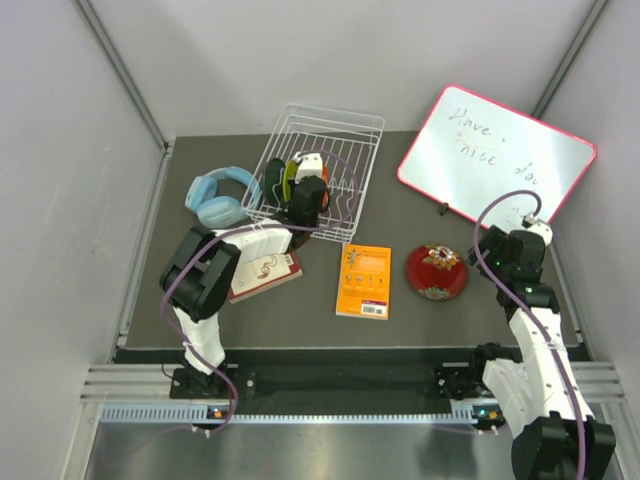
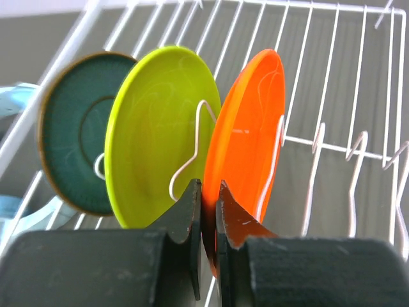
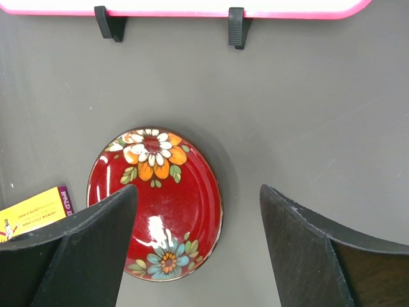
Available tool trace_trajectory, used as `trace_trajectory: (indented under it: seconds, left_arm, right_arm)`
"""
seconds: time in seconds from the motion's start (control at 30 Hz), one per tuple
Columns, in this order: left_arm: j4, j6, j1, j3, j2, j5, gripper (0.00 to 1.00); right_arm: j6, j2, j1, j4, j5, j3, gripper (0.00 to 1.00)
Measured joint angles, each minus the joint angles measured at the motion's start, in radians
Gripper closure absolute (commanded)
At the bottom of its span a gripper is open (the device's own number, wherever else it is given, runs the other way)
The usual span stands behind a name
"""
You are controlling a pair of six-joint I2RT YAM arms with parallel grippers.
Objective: Unload the plates from the dish rack
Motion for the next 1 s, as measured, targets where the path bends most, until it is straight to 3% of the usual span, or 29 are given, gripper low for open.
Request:
trace_trajectory:
  seconds: [0.3, 0.5, 0.77, 1.0]
  left_arm:
    - [0.118, 0.175, -0.127, -0.002, -0.011, -0.299, 1.00]
    - [-0.061, 0.083, -0.130, -0.008, -0.164, -0.279, 1.00]
    - [-0.205, -0.200, -0.133, -0.095, -0.514, -0.014, 1.00]
    - [-0.195, -0.438, -0.135, -0.250, -0.538, 0.360, 1.00]
  right_arm:
    - [-0.006, -0.011, 0.000, -0.020, -0.037, 0.000, 0.20]
    - [-0.008, -0.057, 0.000, -0.029, -0.114, 0.000, 0.19]
    - [0.006, -0.109, 0.006, 0.046, -0.360, 0.000, 0.18]
    - [0.118, -0.129, 0.086, 0.247, -0.509, -0.016, 0.17]
